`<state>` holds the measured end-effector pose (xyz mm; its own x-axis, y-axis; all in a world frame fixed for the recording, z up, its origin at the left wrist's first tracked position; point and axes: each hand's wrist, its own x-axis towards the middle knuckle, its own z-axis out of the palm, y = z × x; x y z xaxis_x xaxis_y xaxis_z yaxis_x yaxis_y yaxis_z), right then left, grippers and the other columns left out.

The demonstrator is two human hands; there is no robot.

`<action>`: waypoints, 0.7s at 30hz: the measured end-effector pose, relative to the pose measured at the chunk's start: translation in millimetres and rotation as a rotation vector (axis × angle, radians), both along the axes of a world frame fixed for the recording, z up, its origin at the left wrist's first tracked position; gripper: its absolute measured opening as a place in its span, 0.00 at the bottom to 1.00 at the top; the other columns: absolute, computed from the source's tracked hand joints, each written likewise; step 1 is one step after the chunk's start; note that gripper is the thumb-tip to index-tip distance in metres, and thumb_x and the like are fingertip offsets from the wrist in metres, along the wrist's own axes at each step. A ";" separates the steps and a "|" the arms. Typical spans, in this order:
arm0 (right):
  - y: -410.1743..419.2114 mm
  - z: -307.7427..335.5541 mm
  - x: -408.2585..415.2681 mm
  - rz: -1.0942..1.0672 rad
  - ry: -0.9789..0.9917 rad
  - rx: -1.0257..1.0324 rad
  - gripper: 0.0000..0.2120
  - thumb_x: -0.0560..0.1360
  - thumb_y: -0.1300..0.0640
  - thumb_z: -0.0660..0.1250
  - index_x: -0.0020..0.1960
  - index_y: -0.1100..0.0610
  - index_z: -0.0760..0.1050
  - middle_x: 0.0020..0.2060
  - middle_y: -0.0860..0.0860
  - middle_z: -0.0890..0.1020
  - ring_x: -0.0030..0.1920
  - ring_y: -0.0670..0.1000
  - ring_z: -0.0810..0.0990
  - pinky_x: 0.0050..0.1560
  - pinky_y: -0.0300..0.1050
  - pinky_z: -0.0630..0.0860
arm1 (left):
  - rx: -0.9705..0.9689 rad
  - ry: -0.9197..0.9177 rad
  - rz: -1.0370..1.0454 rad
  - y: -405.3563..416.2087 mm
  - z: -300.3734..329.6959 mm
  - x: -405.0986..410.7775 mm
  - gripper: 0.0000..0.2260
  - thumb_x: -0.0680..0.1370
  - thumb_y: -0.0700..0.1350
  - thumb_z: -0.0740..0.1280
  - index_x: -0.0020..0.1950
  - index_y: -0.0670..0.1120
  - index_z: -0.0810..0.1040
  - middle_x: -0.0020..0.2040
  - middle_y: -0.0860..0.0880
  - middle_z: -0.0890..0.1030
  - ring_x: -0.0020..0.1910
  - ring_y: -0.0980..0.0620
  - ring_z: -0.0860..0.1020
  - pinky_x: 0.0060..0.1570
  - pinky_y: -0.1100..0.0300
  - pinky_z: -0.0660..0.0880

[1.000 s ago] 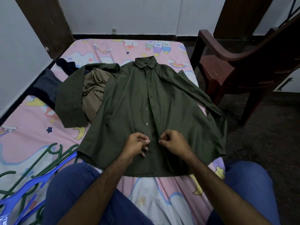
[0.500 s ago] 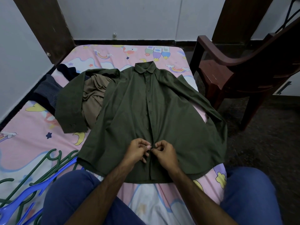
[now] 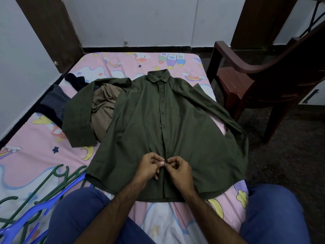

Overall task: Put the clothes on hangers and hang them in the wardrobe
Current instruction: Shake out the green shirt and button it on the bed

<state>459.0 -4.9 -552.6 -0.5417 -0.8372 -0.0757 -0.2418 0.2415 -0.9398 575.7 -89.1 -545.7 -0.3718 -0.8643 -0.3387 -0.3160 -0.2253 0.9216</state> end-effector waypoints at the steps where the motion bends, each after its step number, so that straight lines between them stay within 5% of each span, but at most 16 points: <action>1: 0.6 -0.1 0.0 0.004 0.005 -0.008 0.04 0.73 0.57 0.75 0.46 0.52 0.80 0.32 0.49 0.82 0.33 0.42 0.80 0.36 0.39 0.76 | -0.007 -0.004 0.006 0.1 -0.4 0.0 0.05 0.77 0.32 0.69 0.46 0.40 0.77 0.33 0.43 0.77 0.23 0.57 0.72 0.18 0.63 0.70; 11: 6.8 1.8 -0.3 0.103 -0.025 -0.038 0.09 0.71 0.57 0.77 0.48 0.52 0.79 0.34 0.50 0.83 0.33 0.43 0.78 0.36 0.38 0.75 | -0.009 0.027 0.055 1.3 5.1 -3.7 0.08 0.75 0.41 0.75 0.45 0.39 0.78 0.32 0.43 0.80 0.24 0.52 0.74 0.18 0.62 0.68; 16: 8.3 4.6 -8.1 0.198 -0.093 -0.004 0.15 0.69 0.61 0.79 0.52 0.54 0.79 0.36 0.54 0.84 0.35 0.45 0.80 0.41 0.42 0.78 | -0.005 -0.031 0.037 -1.6 3.9 -3.1 0.09 0.73 0.34 0.75 0.44 0.41 0.75 0.32 0.45 0.77 0.21 0.56 0.72 0.16 0.64 0.66; 21: 4.7 2.3 -13.6 0.176 -0.069 0.035 0.09 0.73 0.63 0.73 0.50 0.52 0.80 0.33 0.50 0.84 0.36 0.43 0.80 0.42 0.40 0.77 | -0.044 -0.060 0.052 -1.0 4.1 -1.9 0.12 0.72 0.32 0.74 0.46 0.44 0.74 0.32 0.47 0.77 0.20 0.56 0.70 0.17 0.64 0.65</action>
